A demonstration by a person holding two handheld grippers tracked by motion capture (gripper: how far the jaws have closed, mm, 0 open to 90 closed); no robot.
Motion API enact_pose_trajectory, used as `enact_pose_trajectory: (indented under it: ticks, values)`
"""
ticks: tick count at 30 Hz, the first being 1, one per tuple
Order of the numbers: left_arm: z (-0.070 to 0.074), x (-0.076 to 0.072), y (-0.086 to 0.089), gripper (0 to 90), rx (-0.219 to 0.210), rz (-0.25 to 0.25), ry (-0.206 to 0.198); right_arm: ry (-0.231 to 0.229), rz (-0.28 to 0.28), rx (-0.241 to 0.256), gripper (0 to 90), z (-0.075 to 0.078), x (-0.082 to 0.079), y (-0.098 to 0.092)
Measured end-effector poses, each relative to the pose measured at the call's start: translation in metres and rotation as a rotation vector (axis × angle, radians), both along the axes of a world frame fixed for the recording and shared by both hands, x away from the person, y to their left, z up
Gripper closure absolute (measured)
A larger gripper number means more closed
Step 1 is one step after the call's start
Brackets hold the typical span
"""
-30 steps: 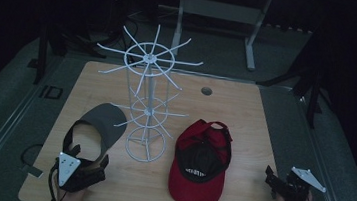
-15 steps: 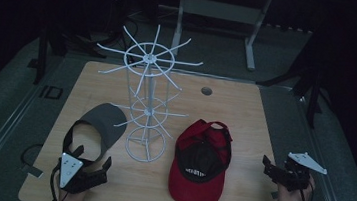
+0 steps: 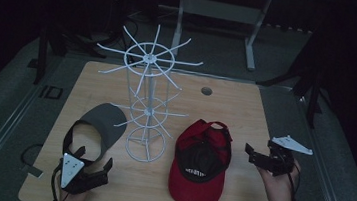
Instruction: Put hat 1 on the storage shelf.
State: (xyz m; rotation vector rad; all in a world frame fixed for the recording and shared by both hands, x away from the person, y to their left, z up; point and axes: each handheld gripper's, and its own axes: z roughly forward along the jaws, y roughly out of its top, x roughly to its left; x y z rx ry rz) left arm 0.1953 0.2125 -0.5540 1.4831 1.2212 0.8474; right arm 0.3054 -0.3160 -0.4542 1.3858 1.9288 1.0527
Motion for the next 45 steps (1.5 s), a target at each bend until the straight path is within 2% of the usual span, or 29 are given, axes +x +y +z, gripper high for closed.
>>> enact_pose_trajectory:
  ticks: [6, 10, 14, 16, 22, 30, 32, 35, 37, 42, 45]
  values:
    - [0.0, 0.0, 0.0, 1.3, -0.002, -0.004, 0.008, 0.012, 0.076, 0.053, 13.9, -0.001, 0.008, 0.023]
    - [0.0, 0.0, 0.0, 1.3, -0.003, -0.003, 0.007, 0.031, 0.115, 0.044, 14.5, -0.008, 0.013, 0.039]
    - [0.0, 0.0, 0.001, 1.3, 0.018, 0.018, 0.009, 0.048, 0.138, 0.026, 16.7, -0.017, 0.021, 0.052]
    - [0.0, 0.0, 0.002, 1.3, 0.002, 0.016, 0.011, 0.052, 0.143, 0.012, 20.5, -0.024, 0.028, 0.057]
    - [-0.001, 0.0, 0.0, 1.3, 0.006, 0.003, 0.018, 0.106, 0.13, -0.013, 20.4, -0.043, 0.044, 0.068]
    - [-0.001, 0.0, 0.0, 1.3, 0.006, 0.0, 0.018, 0.142, 0.153, -0.069, 17.9, -0.061, 0.045, 0.081]
    - [-0.001, 0.0, 0.0, 1.3, 0.005, 0.0, 0.018, 0.138, 0.149, -0.099, 19.1, -0.066, 0.045, 0.085]
    - [-0.001, 0.001, 0.0, 1.3, 0.003, -0.006, 0.026, 0.159, 0.147, -0.134, 24.6, -0.073, 0.046, 0.089]
    - [-0.001, 0.001, 0.0, 1.3, 0.004, -0.009, 0.028, 0.156, 0.149, -0.164, 35.0, -0.077, 0.046, 0.091]
    - [-0.002, 0.001, -0.001, 1.3, 0.0, -0.014, 0.035, 0.173, 0.17, -0.186, 62.7, -0.081, 0.046, 0.093]
    - [-0.002, 0.002, -0.001, 1.3, 0.001, -0.018, 0.036, 0.172, 0.188, -0.229, 80.7, -0.082, 0.045, 0.094]
